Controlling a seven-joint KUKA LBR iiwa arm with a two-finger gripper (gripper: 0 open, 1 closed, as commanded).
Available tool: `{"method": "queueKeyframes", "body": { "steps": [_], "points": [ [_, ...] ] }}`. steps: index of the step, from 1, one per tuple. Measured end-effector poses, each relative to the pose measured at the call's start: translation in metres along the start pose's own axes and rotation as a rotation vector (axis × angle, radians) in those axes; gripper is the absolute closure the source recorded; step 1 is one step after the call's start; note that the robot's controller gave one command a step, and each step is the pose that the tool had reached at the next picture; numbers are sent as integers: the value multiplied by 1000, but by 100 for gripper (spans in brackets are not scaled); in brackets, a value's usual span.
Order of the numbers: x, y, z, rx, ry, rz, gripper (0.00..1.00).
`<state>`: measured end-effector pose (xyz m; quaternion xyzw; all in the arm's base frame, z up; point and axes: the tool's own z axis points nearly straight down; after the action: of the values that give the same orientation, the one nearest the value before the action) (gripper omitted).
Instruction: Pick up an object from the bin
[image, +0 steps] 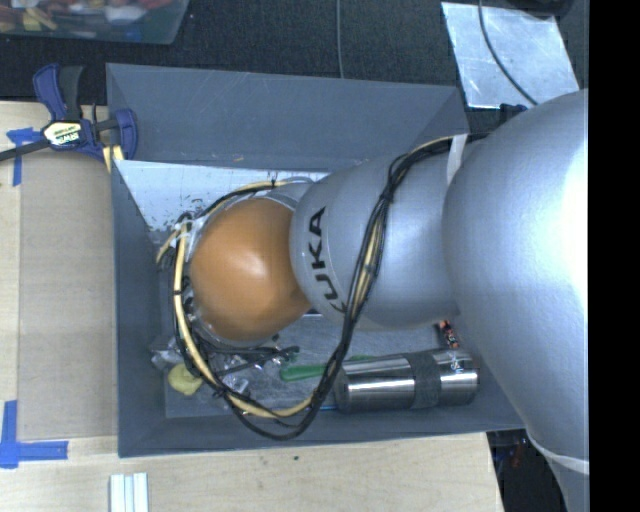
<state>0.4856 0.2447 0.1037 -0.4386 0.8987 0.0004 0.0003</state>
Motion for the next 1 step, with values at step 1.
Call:
{"method": "queueKeyframes", "body": {
  "steps": [1],
  "points": [
    [-3, -5, 34, 3, -9, 538, 0]
  ]
}}
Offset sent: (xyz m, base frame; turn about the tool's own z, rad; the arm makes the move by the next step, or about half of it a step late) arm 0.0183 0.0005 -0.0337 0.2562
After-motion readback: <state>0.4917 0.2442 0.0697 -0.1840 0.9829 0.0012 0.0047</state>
